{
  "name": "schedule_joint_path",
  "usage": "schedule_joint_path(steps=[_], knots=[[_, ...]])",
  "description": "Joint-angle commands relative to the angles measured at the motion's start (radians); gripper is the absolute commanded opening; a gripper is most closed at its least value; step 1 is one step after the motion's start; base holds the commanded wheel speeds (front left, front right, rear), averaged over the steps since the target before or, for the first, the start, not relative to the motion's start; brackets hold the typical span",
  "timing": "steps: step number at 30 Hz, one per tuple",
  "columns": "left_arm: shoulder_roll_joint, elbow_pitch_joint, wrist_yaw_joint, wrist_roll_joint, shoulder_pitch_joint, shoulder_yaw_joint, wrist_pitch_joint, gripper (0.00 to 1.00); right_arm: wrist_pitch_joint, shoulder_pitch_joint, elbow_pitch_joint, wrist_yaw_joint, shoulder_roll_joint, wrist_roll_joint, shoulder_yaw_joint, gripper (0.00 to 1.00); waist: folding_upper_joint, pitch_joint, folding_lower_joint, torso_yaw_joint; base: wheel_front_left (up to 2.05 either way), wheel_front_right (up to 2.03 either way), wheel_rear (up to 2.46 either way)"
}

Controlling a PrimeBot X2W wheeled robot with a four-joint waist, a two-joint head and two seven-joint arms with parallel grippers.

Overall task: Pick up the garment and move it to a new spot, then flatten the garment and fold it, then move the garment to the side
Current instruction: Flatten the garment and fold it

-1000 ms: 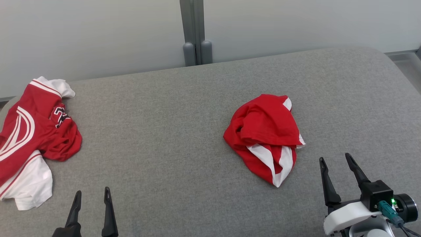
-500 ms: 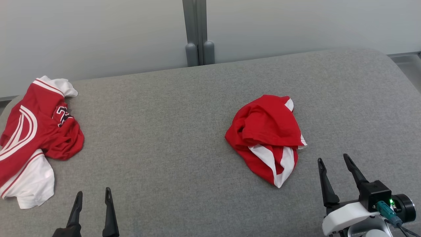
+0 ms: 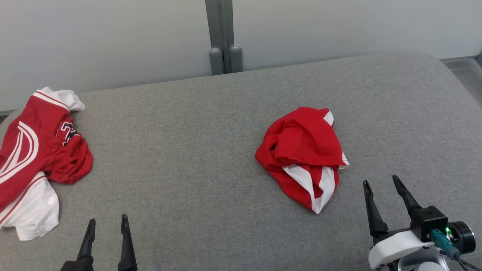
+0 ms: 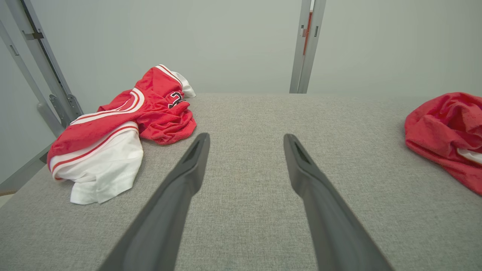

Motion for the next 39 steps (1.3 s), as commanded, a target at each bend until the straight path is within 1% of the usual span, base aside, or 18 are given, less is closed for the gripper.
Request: schedule_joint_path(steps=[1,5,8,11,14,16,23,25,29,34,38,39], knots=[[0.000,0.000,0.001,-0.005,0.002,0.000,0.000,1.00,-0.003,-0.009,-0.002,-0.001,-0.004,0.003,-0.002,1.00,0.0000,0.001,0.0000,0.000,0.00,0.00,0.00],[0.000,0.001,0.003,-0.008,0.002,-0.002,0.000,1.00,-0.003,-0.016,-0.002,-0.001,-0.003,0.005,-0.005,1.00,0.0000,0.002,0.0000,0.000,0.00,0.00,0.00],[0.000,-0.001,0.005,-0.009,0.001,-0.005,0.000,1.00,-0.003,-0.034,0.026,-0.001,0.001,0.005,-0.046,1.00,0.0000,0.004,0.0000,-0.001,0.00,0.00,0.00],[0.000,-0.002,0.006,-0.008,0.000,-0.007,0.000,1.00,-0.003,-0.067,0.090,-0.001,0.007,0.002,-0.058,1.00,0.0000,0.006,0.0000,-0.002,0.00,0.00,0.00],[0.001,-0.001,0.004,-0.004,0.000,-0.009,0.000,1.00,0.013,-0.122,0.189,-0.001,0.007,0.017,-0.064,1.00,0.0000,0.010,0.0000,-0.002,0.00,0.00,0.00],[0.001,-0.001,0.003,-0.003,-0.001,-0.009,0.000,1.00,0.062,-0.171,0.241,-0.001,0.008,0.055,-0.067,1.00,0.0000,0.016,0.0000,-0.004,0.00,0.00,0.00],[0.001,0.015,-0.008,0.007,-0.034,-0.029,0.000,1.00,0.271,-0.335,0.370,-0.001,0.008,0.182,-0.015,1.00,0.0000,0.053,0.0000,0.002,0.00,0.00,0.00],[0.001,0.019,-0.009,0.008,-0.042,-0.035,0.000,1.00,0.313,-0.371,0.401,-0.001,0.008,0.207,-0.007,1.00,0.0000,0.063,0.0000,0.008,0.00,0.00,0.00],[0.001,0.034,-0.015,0.012,-0.056,-0.058,0.000,1.00,0.346,-0.431,0.455,-0.001,0.008,0.269,-0.019,1.00,0.0000,0.080,0.0000,0.020,0.00,0.00,0.00],[0.001,0.044,-0.012,0.014,-0.066,-0.086,0.000,1.00,0.373,-0.479,0.528,-0.001,0.008,0.358,-0.022,1.00,0.0000,0.093,0.0000,0.032,0.00,0.00,0.00],[0.001,0.049,-0.009,0.012,-0.071,-0.100,0.000,1.00,0.365,-0.503,0.577,-0.001,0.008,0.411,-0.012,1.00,0.0000,0.100,0.0000,0.037,0.00,0.00,0.00],[0.001,0.049,-0.008,0.011,-0.072,-0.102,0.000,1.00,0.360,-0.509,0.586,-0.001,0.008,0.428,-0.002,0.95,0.0000,0.101,0.0000,0.038,0.00,0.00,0.00]])
